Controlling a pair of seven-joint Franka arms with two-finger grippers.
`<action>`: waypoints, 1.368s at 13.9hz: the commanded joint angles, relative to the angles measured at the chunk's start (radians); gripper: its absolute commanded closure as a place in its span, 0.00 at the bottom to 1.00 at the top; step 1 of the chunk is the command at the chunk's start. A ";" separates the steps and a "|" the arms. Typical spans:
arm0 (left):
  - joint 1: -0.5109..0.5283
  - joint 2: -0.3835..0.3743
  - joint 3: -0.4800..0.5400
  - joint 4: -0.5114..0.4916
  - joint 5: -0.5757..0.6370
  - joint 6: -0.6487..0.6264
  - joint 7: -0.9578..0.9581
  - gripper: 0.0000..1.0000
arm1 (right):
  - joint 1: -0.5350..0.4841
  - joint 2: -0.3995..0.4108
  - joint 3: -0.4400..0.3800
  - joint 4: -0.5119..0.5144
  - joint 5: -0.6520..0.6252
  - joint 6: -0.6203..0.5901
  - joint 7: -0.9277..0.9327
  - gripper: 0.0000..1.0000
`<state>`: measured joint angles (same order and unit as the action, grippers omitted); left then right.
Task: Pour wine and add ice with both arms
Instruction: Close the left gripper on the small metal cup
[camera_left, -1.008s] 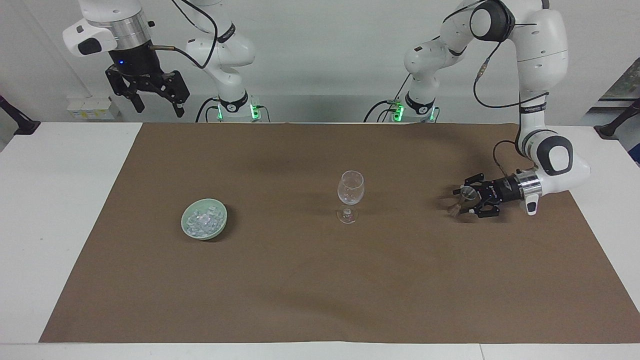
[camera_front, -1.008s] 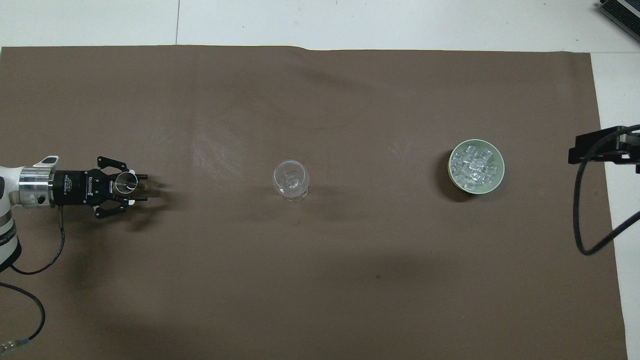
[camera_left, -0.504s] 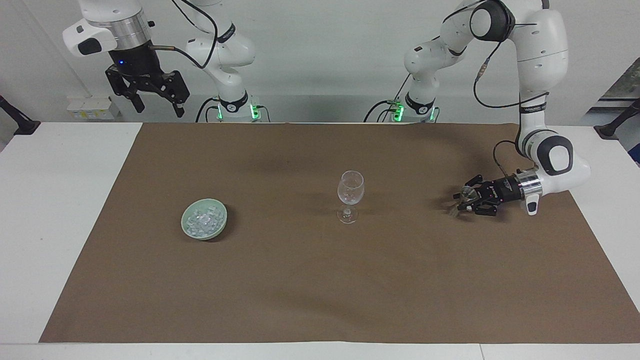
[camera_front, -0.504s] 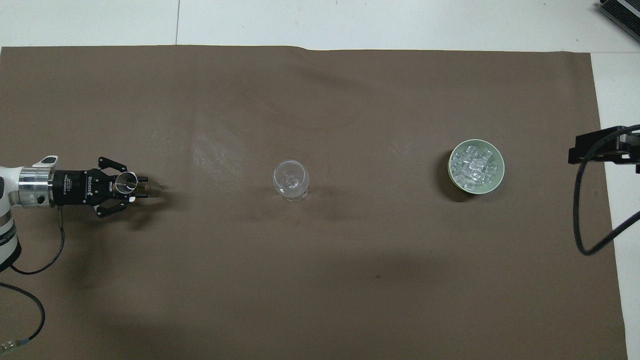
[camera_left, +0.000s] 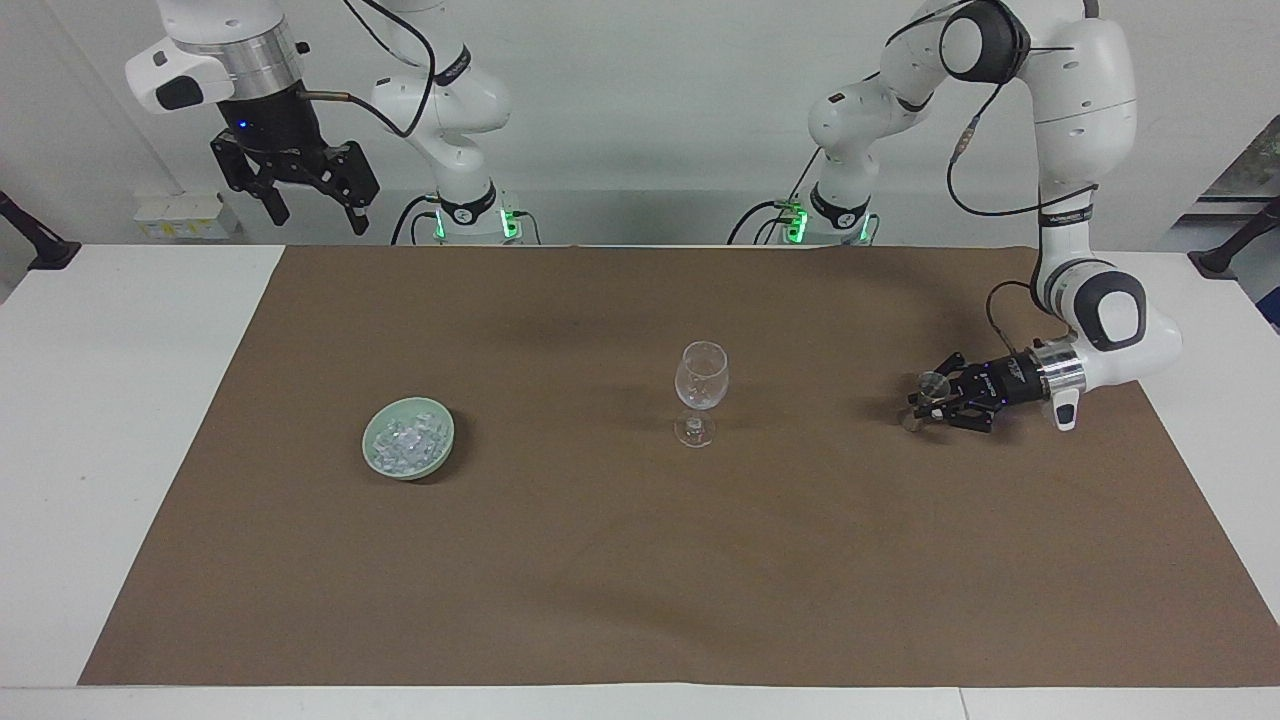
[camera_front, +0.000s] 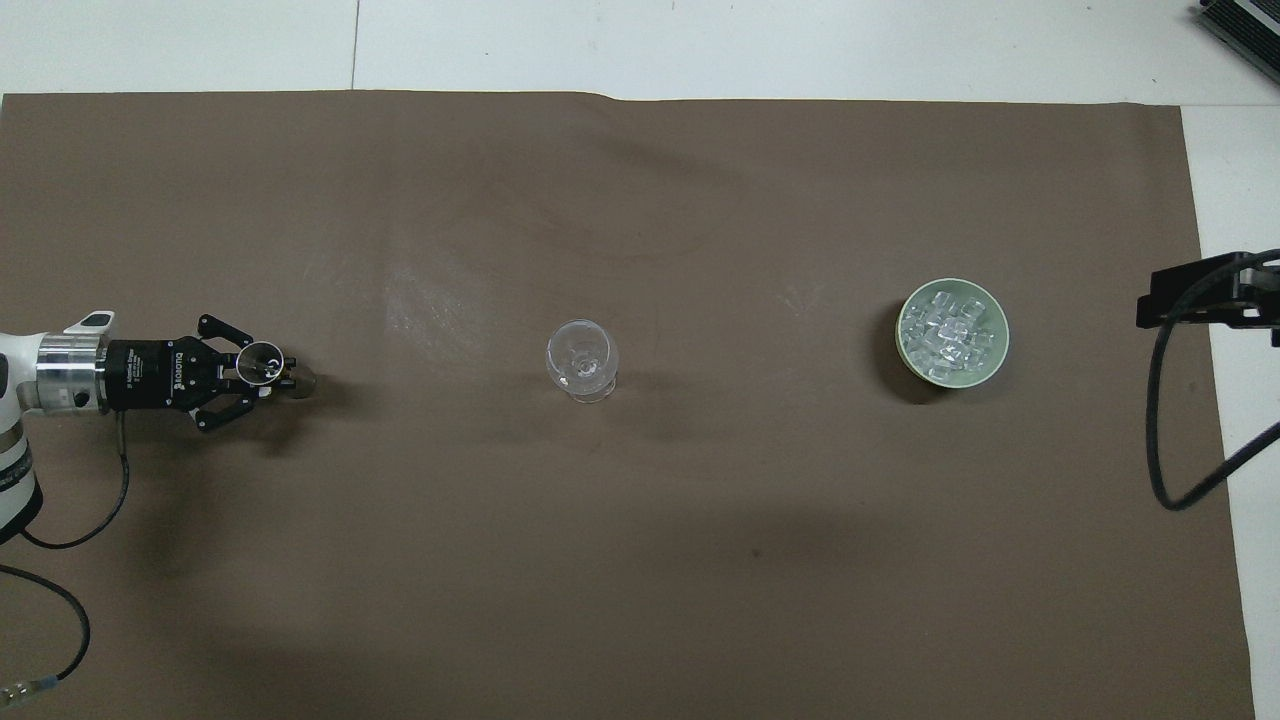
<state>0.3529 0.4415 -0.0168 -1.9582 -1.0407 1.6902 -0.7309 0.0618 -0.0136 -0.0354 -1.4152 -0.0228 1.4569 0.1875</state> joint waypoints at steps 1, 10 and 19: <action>-0.015 -0.035 0.012 -0.041 -0.021 0.022 0.007 0.91 | -0.011 -0.005 0.002 -0.011 0.027 0.016 -0.013 0.00; -0.011 -0.037 0.011 -0.041 -0.030 -0.001 0.004 1.00 | -0.011 -0.005 0.002 -0.011 0.027 0.016 -0.013 0.00; 0.011 -0.047 0.014 -0.025 -0.068 -0.115 -0.016 1.00 | -0.011 -0.005 0.002 -0.011 0.027 0.016 -0.013 0.00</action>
<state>0.3589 0.4256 -0.0096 -1.9589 -1.0850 1.6094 -0.7332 0.0618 -0.0136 -0.0354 -1.4152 -0.0228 1.4569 0.1875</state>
